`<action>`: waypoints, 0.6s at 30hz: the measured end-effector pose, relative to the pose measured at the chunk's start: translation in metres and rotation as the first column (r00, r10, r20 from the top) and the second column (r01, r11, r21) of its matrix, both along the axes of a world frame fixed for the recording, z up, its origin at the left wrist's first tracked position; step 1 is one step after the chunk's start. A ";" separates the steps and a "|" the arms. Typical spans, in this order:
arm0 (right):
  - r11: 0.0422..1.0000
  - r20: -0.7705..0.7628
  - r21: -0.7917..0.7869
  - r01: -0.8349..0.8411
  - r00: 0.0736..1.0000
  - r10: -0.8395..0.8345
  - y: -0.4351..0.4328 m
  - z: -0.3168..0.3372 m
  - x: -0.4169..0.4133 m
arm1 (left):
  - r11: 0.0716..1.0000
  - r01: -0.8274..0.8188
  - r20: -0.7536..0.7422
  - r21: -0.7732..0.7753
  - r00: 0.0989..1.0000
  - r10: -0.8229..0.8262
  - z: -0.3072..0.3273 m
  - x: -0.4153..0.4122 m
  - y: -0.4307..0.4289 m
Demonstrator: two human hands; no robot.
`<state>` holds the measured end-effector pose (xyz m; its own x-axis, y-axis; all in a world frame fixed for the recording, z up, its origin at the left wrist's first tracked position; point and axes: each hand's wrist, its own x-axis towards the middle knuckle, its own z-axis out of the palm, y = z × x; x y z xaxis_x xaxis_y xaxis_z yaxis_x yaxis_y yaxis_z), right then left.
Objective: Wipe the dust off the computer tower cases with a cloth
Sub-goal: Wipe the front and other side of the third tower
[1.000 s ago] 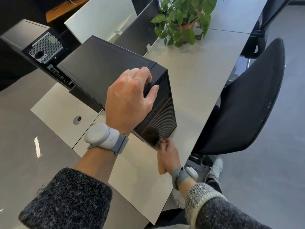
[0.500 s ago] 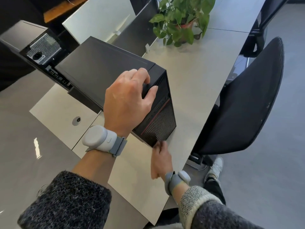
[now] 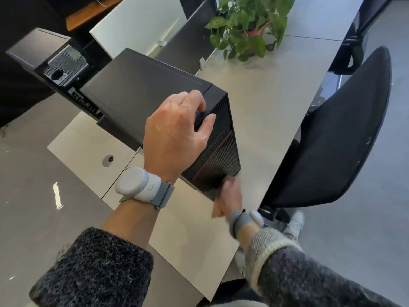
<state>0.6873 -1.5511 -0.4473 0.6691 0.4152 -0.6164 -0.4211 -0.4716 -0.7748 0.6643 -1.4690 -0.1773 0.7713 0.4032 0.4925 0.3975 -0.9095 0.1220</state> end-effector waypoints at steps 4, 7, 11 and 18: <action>0.986 -0.101 0.071 -0.152 0.982 0.159 -0.023 -0.008 -0.040 | 1.000 0.003 -0.001 -0.013 1.000 -0.003 -0.001 -0.001 0.001; 0.998 -0.043 0.035 -0.046 0.998 0.047 -0.011 -0.021 0.007 | 1.000 -0.006 0.004 -0.014 1.000 0.006 0.001 -0.003 0.001; 0.999 0.063 -0.028 0.016 0.998 -0.014 0.008 -0.025 0.089 | 1.000 -0.018 0.004 -0.015 1.000 0.018 0.001 -0.002 0.000; 0.994 0.008 -0.016 -0.112 0.994 0.112 -0.006 -0.040 0.016 | 1.000 -0.014 0.006 -0.010 1.000 0.014 0.001 -0.001 0.000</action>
